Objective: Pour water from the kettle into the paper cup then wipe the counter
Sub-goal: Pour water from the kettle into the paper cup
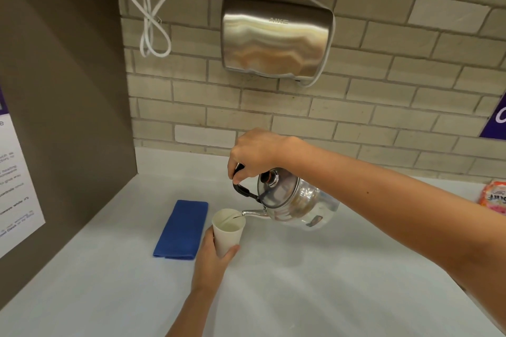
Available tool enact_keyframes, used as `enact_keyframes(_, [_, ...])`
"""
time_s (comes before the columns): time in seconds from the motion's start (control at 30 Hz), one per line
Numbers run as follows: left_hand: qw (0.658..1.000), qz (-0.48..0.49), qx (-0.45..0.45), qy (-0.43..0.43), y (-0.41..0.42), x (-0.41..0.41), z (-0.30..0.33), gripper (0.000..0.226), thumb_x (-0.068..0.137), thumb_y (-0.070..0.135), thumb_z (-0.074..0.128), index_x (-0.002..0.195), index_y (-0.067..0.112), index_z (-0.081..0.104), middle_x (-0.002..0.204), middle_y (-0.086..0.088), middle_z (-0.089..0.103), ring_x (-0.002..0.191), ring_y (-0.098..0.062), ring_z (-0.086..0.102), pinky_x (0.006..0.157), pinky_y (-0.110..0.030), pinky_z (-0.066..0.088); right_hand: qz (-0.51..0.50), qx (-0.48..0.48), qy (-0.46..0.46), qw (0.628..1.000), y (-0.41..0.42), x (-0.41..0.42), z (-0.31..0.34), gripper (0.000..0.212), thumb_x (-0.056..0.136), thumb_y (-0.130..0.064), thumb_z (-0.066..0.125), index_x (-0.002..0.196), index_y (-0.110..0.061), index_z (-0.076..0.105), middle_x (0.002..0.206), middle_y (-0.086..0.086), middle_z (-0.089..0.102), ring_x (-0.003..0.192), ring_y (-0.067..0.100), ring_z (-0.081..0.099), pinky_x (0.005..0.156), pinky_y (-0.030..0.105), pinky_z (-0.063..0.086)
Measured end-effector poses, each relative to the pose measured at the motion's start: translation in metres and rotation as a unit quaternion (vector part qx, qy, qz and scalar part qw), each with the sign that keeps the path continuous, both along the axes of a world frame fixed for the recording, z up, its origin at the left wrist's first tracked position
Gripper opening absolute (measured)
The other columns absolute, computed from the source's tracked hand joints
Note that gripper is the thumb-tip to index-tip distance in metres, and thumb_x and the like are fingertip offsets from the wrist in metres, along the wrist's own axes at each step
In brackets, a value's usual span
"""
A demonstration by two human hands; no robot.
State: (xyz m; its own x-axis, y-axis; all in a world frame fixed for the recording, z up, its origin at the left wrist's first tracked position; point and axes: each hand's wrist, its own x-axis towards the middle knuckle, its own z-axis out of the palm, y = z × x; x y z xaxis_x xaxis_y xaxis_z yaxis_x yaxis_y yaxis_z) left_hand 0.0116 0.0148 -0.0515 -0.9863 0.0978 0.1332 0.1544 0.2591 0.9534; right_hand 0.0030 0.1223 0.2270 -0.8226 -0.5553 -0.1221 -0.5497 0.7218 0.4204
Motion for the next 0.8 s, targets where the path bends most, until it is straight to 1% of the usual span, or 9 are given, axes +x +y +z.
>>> enact_keyframes(0.1, [1.000, -0.001, 0.000, 0.004, -0.0005, 0.0000, 0.0000, 0.073, 0.073, 0.027, 0.076, 0.134, 0.018, 0.036, 0.128, -0.005, 0.054, 0.114, -0.022, 0.052, 0.097, -0.040, 0.048, 0.003, -0.001, 0.008, 1.000, -0.0002, -0.0007, 0.0005, 0.023, 0.085, -0.042, 0.059, 0.101, -0.030, 0.068, 0.093, -0.006, 0.072, 0.073, 0.011, 0.049, 0.057, 0.026, 0.035])
enact_keyframes(0.3, [1.000, -0.005, 0.008, 0.004, -0.0006, 0.0010, 0.0006, 0.074, 0.073, 0.026, 0.076, 0.134, 0.019, 0.036, 0.128, -0.005, 0.054, 0.116, -0.023, 0.052, 0.099, -0.043, 0.048, 0.008, 0.005, 0.011, 1.000, 0.0001, -0.0007, 0.0014, 0.022, 0.085, -0.041, 0.059, 0.101, -0.030, 0.069, 0.093, -0.006, 0.072, 0.072, 0.010, 0.047, 0.049, 0.021, 0.028])
enact_keyframes(0.43, [1.000, -0.005, 0.010, 0.003, -0.0009, 0.0012, 0.0007, 0.073, 0.073, 0.025, 0.076, 0.134, 0.018, 0.036, 0.128, -0.005, 0.054, 0.116, -0.024, 0.052, 0.100, -0.044, 0.048, 0.006, 0.011, 0.014, 1.000, -0.0012, -0.0003, 0.0024, 0.022, 0.085, -0.040, 0.059, 0.101, -0.029, 0.069, 0.093, -0.006, 0.071, 0.072, 0.010, 0.047, 0.051, 0.023, 0.030])
enact_keyframes(0.63, [1.000, -0.007, 0.018, 0.002, -0.0013, 0.0016, 0.0007, 0.072, 0.073, 0.024, 0.076, 0.133, 0.020, 0.037, 0.126, -0.005, 0.056, 0.115, -0.023, 0.053, 0.099, -0.045, 0.048, 0.010, 0.019, 0.012, 1.000, -0.0026, -0.0003, 0.0041, 0.022, 0.085, -0.039, 0.059, 0.102, -0.029, 0.069, 0.094, -0.007, 0.072, 0.073, 0.009, 0.048, 0.052, 0.023, 0.031])
enact_keyframes(0.8, [1.000, -0.008, 0.019, -0.001, -0.0008, 0.0011, 0.0007, 0.073, 0.072, 0.024, 0.077, 0.133, 0.020, 0.037, 0.126, -0.003, 0.054, 0.116, -0.023, 0.052, 0.099, -0.042, 0.048, 0.009, 0.017, 0.015, 1.000, -0.0037, -0.0008, 0.0034, 0.021, 0.085, -0.040, 0.059, 0.100, -0.030, 0.069, 0.090, -0.008, 0.072, 0.071, 0.010, 0.049, 0.049, 0.021, 0.028])
